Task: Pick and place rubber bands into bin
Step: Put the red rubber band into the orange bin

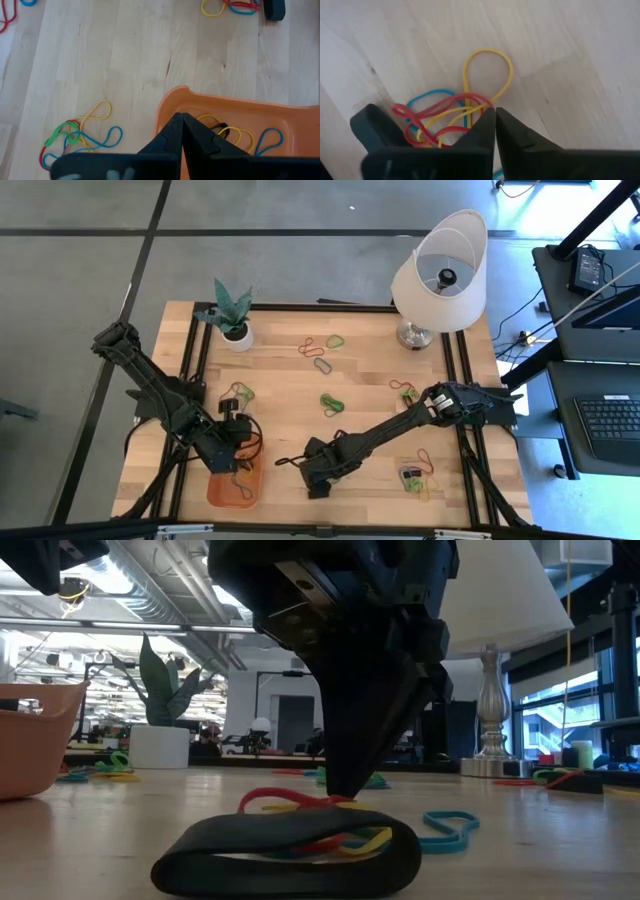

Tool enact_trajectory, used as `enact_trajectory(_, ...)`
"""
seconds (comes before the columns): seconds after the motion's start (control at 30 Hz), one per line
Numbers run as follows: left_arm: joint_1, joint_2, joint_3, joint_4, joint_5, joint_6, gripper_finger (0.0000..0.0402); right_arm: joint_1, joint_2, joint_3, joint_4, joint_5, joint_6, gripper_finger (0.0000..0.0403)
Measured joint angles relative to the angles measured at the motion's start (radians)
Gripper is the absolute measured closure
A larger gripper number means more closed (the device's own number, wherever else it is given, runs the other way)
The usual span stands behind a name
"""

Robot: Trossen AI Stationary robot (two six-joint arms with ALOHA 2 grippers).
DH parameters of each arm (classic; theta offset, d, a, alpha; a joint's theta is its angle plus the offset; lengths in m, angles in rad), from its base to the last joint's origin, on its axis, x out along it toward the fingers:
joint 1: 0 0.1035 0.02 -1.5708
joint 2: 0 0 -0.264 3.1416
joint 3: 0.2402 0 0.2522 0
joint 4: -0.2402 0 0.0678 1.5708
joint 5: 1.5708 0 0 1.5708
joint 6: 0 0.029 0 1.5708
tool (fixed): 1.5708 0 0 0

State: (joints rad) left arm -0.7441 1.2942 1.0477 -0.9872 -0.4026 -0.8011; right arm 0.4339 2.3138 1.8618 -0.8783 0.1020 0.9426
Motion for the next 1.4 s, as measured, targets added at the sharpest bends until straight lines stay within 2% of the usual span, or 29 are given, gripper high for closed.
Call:
enact_trajectory(0.13, 0.000, 0.000, 0.000, 0.000, 0.000, -0.020, 0.0396, 0.001, 0.000, 0.000, 0.004, 0.000, -0.004, 0.0390)
enact_trajectory(0.4, 0.000, 0.000, 0.000, 0.000, 0.000, -0.023, 0.0396, 0.001, 0.000, 0.000, 0.011, -0.001, -0.004, 0.0339)
enact_trajectory(0.63, 0.000, 0.000, 0.000, 0.000, 0.000, -0.023, 0.0396, 0.001, 0.000, -0.041, 0.024, -0.008, -0.001, 0.0329)
enact_trajectory(0.73, 0.000, 0.000, 0.000, 0.000, 0.000, -0.023, 0.0396, 0.001, -0.006, -0.063, 0.043, -0.022, 0.018, 0.0340)
enact_trajectory(0.87, 0.000, 0.000, 0.000, 0.000, 0.000, -0.023, 0.0396, 0.006, -0.006, -0.060, 0.034, -0.012, 0.024, 0.0390)
enact_trajectory(0.93, 0.000, 0.000, 0.000, 0.000, 0.000, -0.023, 0.0396, 0.007, -0.004, -0.052, 0.028, -0.006, 0.026, 0.0394)
enact_trajectory(1.17, 0.000, 0.000, 0.000, 0.000, 0.000, -0.023, 0.0396, 0.011, 0.004, 0.055, -0.100, -0.012, 0.026, 0.0399)
enact_trajectory(1.4, 0.000, 0.000, 0.000, 0.000, -0.008, -0.023, 0.0396, 0.045, 0.004, 0.272, -0.321, 0.138, 0.024, 0.0401)
